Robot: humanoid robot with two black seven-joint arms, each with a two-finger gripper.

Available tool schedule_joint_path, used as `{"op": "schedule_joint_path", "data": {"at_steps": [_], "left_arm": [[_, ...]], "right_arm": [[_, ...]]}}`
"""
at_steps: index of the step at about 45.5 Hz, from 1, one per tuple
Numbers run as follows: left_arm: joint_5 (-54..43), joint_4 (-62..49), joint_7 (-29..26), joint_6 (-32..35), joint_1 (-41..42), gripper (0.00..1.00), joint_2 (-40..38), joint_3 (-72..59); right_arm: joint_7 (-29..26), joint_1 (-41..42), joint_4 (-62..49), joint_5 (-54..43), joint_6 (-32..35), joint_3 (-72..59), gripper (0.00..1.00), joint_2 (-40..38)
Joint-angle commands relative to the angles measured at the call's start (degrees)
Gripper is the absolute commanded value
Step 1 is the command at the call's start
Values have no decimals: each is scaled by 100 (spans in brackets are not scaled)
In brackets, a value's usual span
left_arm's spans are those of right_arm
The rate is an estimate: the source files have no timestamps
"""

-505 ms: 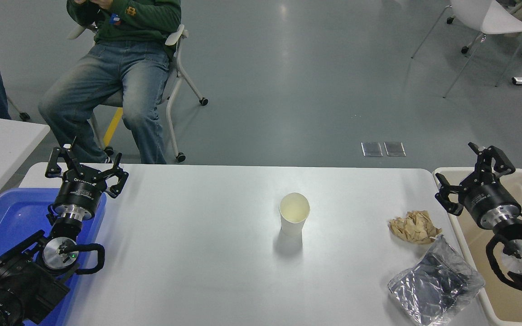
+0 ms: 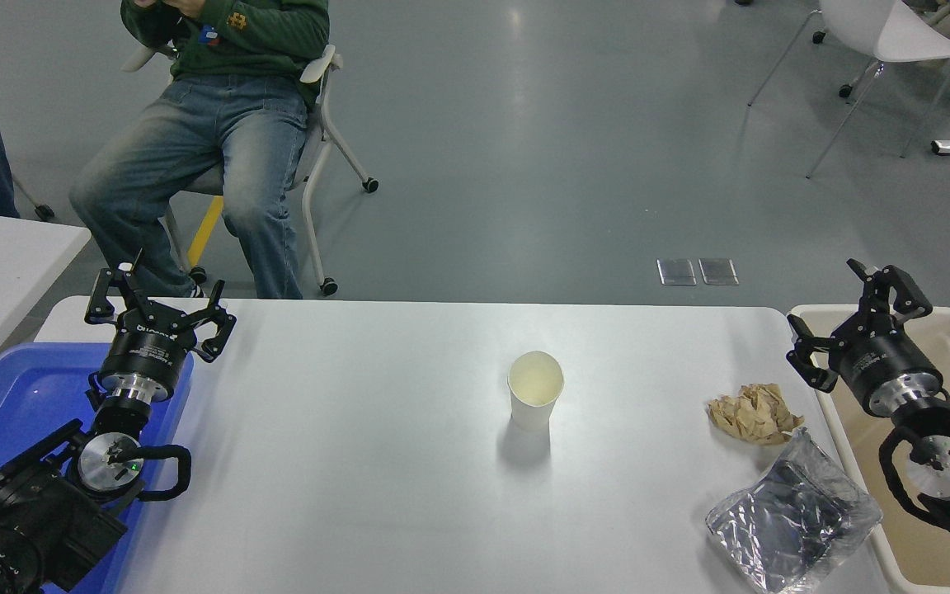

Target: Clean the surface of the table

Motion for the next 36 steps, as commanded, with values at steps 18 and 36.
{"op": "schedule_joint_path", "data": {"at_steps": [18, 36], "left_arm": [[1, 0, 1, 0, -1, 100, 1, 12], [1, 0, 1, 0, -1, 100, 1, 12]], "right_arm": [[35, -7, -34, 3, -60, 0, 100, 23], [35, 160, -69, 3, 2, 71, 100, -48]]}}
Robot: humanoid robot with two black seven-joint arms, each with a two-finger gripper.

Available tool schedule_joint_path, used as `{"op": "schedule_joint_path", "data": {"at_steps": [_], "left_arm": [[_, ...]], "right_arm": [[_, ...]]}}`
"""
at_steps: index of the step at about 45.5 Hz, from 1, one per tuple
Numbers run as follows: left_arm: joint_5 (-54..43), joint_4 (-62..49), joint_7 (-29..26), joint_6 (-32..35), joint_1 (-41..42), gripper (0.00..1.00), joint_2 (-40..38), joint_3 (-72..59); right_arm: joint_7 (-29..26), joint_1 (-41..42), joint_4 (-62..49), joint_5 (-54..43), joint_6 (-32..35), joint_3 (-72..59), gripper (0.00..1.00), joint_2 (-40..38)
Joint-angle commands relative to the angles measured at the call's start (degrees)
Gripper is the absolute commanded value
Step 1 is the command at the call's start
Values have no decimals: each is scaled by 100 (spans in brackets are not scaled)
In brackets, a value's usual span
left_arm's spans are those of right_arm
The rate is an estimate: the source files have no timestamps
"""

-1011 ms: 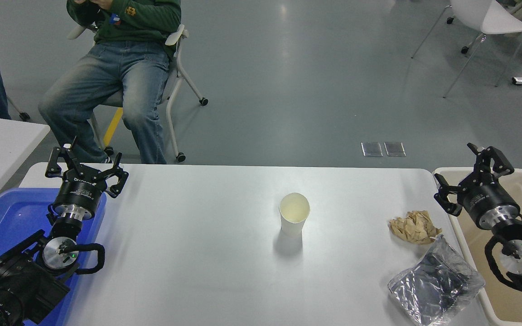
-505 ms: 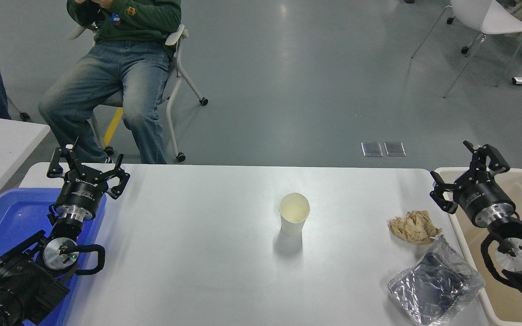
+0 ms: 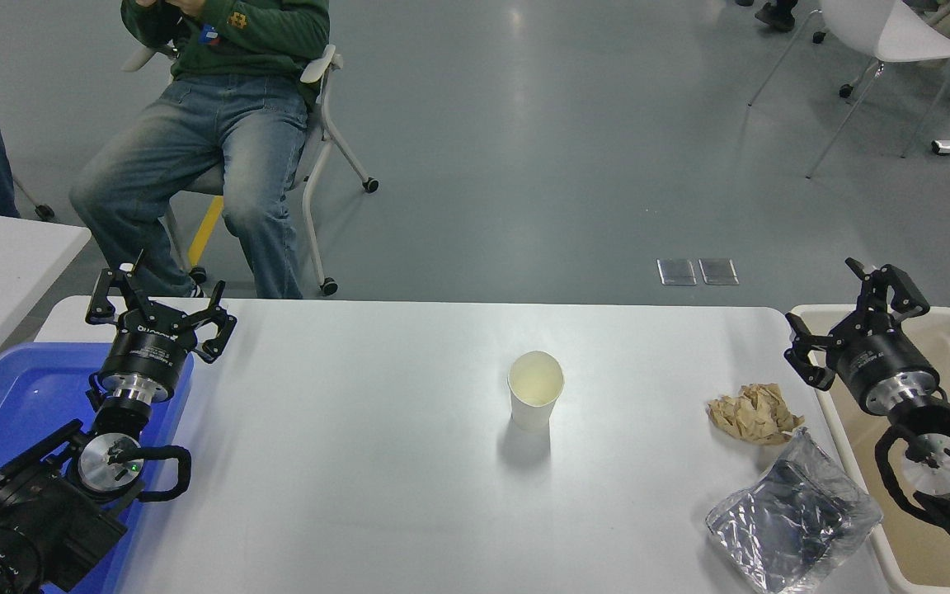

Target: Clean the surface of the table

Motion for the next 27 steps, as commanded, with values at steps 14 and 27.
{"op": "schedule_joint_path", "data": {"at_steps": [14, 27], "left_arm": [[0, 0, 0, 0, -1, 100, 0, 0], [0, 0, 0, 0, -1, 100, 0, 0]], "right_arm": [[13, 171, -23, 0, 7, -20, 100, -107], [13, 224, -23, -9, 15, 33, 100, -266]]}}
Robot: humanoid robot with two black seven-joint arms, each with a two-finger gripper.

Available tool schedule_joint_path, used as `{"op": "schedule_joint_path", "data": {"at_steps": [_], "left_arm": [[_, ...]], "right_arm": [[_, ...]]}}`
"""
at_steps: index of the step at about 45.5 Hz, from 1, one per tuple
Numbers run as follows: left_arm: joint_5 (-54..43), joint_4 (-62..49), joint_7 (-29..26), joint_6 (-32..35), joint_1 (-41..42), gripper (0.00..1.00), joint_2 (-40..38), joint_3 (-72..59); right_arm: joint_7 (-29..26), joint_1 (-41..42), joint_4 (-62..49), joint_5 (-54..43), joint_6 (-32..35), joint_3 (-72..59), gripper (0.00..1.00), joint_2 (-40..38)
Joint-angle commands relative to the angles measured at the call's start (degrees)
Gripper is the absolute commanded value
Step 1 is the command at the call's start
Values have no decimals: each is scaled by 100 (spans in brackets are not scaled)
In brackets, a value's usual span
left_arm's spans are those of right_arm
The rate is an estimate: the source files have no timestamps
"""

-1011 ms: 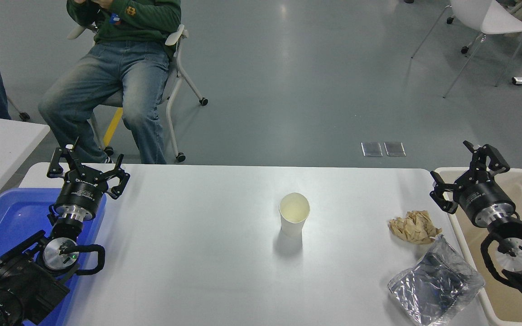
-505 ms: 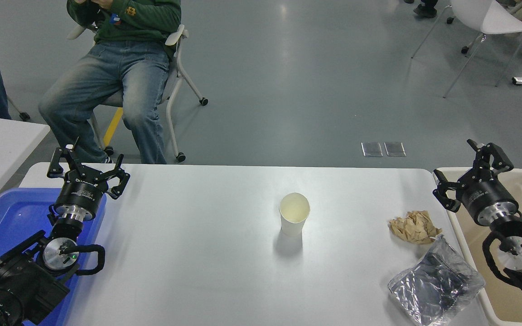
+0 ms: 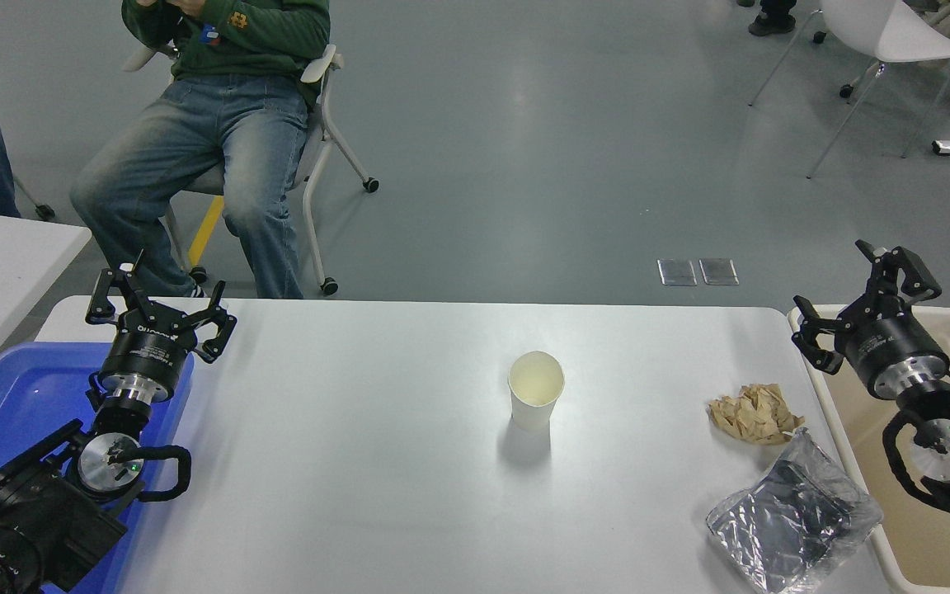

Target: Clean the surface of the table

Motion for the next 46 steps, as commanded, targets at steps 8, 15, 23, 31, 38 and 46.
{"op": "schedule_joint_path", "data": {"at_steps": [8, 15, 23, 31, 38, 46], "left_arm": [[0, 0, 0, 0, 0, 100, 0, 0], [0, 0, 0, 0, 0, 100, 0, 0], [0, 0, 0, 0, 0, 100, 0, 0], [0, 0, 0, 0, 0, 100, 0, 0], [0, 0, 0, 0, 0, 100, 0, 0], [0, 0, 0, 0, 0, 100, 0, 0]], "right_arm": [[3, 48, -2, -8, 2, 17, 100, -131], [3, 92, -11, -17, 10, 0, 100, -122], [20, 83, -2, -552, 10, -62, 100, -113], [11, 83, -11, -1204, -60, -36, 100, 27], [12, 83, 42, -1212, -42, -27, 100, 1], [20, 118, 200, -1362, 2, -106, 100, -34]]}}
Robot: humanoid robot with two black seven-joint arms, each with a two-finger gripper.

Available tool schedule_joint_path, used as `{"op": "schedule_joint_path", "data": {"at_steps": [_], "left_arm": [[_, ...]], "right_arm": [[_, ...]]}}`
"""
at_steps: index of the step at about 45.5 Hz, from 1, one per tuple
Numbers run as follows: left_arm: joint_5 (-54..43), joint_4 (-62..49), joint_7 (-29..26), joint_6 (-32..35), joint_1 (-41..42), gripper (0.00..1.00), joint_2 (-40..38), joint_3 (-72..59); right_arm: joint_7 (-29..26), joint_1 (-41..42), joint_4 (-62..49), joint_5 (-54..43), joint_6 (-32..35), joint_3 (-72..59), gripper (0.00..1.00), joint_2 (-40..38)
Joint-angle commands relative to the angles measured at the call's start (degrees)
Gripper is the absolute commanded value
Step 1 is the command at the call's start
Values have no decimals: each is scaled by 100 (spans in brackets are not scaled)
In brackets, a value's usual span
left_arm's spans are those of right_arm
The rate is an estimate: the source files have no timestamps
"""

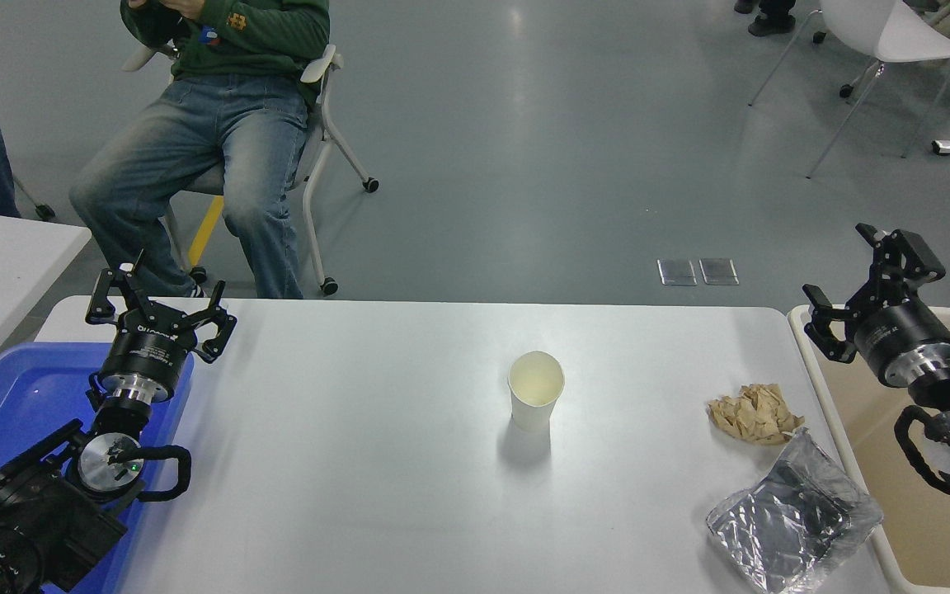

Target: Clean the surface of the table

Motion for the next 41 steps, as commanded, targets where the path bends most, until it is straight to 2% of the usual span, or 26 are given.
{"op": "schedule_joint_path", "data": {"at_steps": [1, 10, 14, 24, 41], "left_arm": [[0, 0, 0, 0, 0, 100, 0, 0], [0, 0, 0, 0, 0, 100, 0, 0], [0, 0, 0, 0, 0, 100, 0, 0], [0, 0, 0, 0, 0, 100, 0, 0], [0, 0, 0, 0, 0, 100, 0, 0]], "right_arm": [[6, 29, 194, -295, 40, -83, 100, -23], [-3, 160, 704, -1226, 58, -417, 100, -102], [-11, 556, 766, -1526, 58, -1005, 100, -137], [-3, 1601, 977, -1588, 58, -2227, 100, -559], [-11, 3676, 1047, -2036, 23, -4652, 100, -489]]}}
